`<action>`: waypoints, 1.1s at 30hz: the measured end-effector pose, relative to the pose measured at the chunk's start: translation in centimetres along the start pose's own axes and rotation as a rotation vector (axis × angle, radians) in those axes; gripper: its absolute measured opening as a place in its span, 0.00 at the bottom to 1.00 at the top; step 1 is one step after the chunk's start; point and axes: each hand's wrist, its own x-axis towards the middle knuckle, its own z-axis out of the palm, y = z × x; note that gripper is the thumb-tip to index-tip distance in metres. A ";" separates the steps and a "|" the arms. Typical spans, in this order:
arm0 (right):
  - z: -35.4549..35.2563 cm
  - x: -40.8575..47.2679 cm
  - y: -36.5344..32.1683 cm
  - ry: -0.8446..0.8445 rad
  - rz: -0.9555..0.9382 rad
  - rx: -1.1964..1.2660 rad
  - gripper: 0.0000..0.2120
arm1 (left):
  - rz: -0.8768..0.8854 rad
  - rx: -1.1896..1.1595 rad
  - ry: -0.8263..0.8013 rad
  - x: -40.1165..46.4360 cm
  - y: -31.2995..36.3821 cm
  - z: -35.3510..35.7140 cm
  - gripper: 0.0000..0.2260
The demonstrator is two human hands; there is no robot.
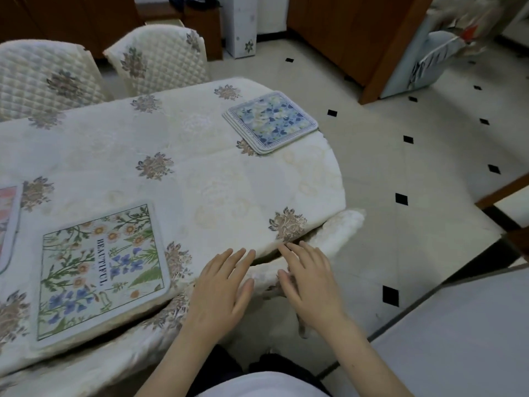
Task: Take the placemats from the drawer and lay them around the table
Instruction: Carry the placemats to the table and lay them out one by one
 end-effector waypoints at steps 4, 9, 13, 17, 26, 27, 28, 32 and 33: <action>-0.3 -0.1 2.0 0.007 0.031 0.034 0.23 | -0.001 0.002 0.001 1.1 -0.2 0.0 0.23; -1.2 0.7 3.4 -0.002 0.102 0.023 0.24 | 0.001 -0.058 0.019 4.4 -1.3 0.0 0.24; -2.1 1.5 4.4 0.034 0.147 -0.001 0.23 | 0.088 -0.088 0.014 8.0 -0.6 0.3 0.23; -3.2 2.6 6.5 0.056 0.162 -0.020 0.22 | 0.174 -0.080 0.008 11.2 1.3 0.6 0.21; -5.7 6.1 15.6 0.032 0.129 0.027 0.24 | 0.096 -0.126 -0.019 16.1 7.1 5.1 0.20; -6.0 6.5 17.0 0.022 0.104 0.034 0.24 | 0.072 -0.129 -0.007 16.8 7.9 5.9 0.20; -6.4 6.9 18.5 0.006 0.079 0.043 0.25 | 0.042 -0.133 0.010 17.5 9.0 6.6 0.21; -9.3 8.1 25.2 -0.009 0.004 0.059 0.24 | -0.091 -0.155 0.091 20.4 14.9 9.2 0.23; -10.2 8.2 26.9 -0.002 -0.005 0.053 0.23 | -0.102 -0.164 0.111 21.2 16.6 9.7 0.23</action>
